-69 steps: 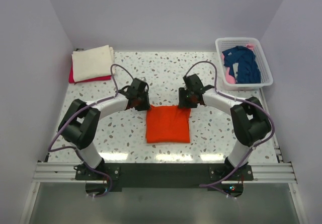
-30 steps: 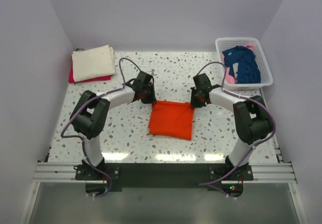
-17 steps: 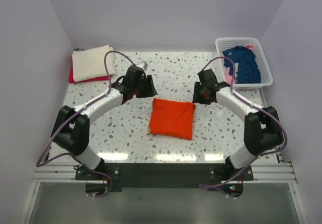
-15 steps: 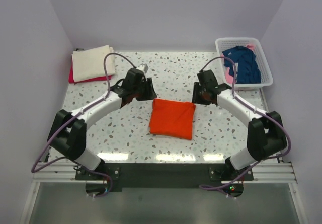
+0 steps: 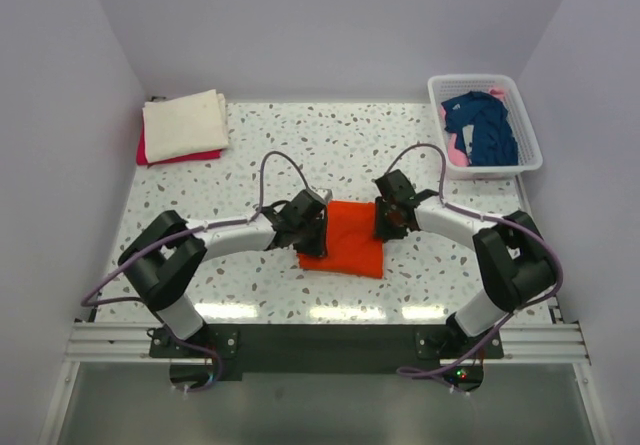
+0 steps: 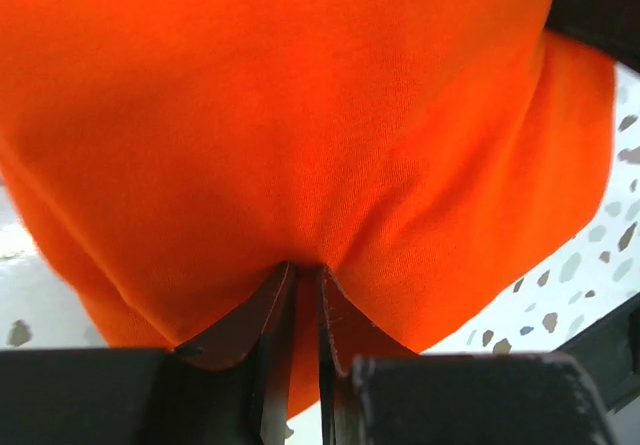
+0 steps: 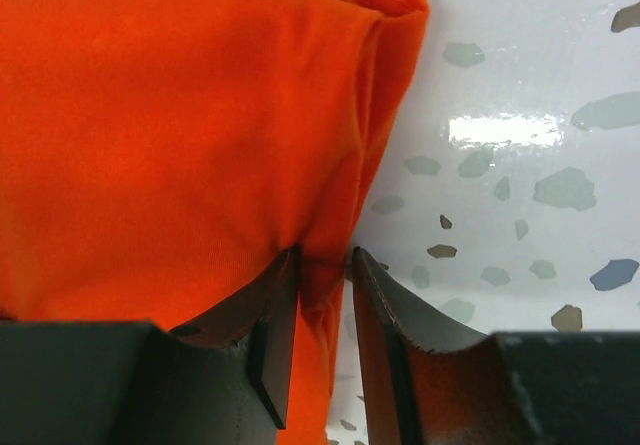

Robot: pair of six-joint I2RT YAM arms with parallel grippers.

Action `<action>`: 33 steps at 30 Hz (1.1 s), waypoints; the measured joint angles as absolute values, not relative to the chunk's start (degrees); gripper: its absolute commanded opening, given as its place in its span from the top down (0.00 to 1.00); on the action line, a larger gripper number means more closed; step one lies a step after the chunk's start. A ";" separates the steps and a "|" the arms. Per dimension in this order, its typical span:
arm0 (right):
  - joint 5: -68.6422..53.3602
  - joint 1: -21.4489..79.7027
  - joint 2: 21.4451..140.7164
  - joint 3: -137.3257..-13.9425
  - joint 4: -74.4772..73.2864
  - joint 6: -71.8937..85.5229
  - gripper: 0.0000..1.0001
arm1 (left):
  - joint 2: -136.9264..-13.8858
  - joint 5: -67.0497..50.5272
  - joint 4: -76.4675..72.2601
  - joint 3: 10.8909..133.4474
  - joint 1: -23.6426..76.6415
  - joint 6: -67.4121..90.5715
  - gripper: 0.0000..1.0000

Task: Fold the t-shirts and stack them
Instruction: Fold the tshirt

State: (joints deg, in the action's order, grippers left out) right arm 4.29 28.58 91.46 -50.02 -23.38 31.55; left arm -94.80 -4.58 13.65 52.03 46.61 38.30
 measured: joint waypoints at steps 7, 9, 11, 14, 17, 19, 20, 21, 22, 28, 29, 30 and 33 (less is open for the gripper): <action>3.57 28.05 91.07 -49.04 -21.45 31.94 0.68 | -95.83 -3.90 11.97 51.20 48.03 39.33 0.76; 3.55 28.05 91.00 -49.04 -21.50 31.94 0.68 | -95.29 -3.25 12.34 51.22 48.07 39.38 0.71; 3.55 28.05 90.89 -49.04 -21.74 31.92 0.68 | -94.28 -2.50 13.34 51.24 48.16 39.38 0.68; 3.55 28.05 90.67 -49.04 -22.22 31.92 0.68 | -92.18 -1.58 15.25 51.86 48.80 39.38 0.67; 3.53 28.05 90.67 -49.04 -22.50 31.92 0.68 | -91.26 -1.48 15.44 53.10 50.57 39.42 0.68; 3.53 28.05 90.67 -49.04 -22.55 31.92 0.68 | -91.20 -1.54 14.90 53.36 52.47 39.57 0.69; 3.51 28.05 90.67 -49.04 -22.55 31.92 0.68 | -91.33 -1.52 14.83 53.36 53.49 39.79 0.70; 3.51 28.05 90.67 -49.04 -22.55 31.94 0.68 | -91.57 -1.52 14.72 53.36 54.48 39.92 0.70; 3.51 28.05 90.67 -49.04 -22.55 31.92 0.68 | -92.07 -1.50 14.48 53.36 55.37 39.94 0.70; 3.51 28.05 90.67 -49.04 -22.76 31.92 0.68 | -97.38 -1.78 11.35 53.39 57.84 41.15 0.71; 3.53 28.05 90.67 -49.04 -22.79 31.90 0.68 | -97.38 -1.80 11.14 53.39 57.84 41.39 0.70; 3.53 28.05 90.67 -49.04 -22.85 31.90 0.68 | -97.38 -1.80 11.00 53.36 57.84 41.47 0.69; 3.53 28.01 90.65 -49.06 -22.94 31.90 0.68 | -96.90 -1.50 11.29 53.39 57.89 41.56 0.62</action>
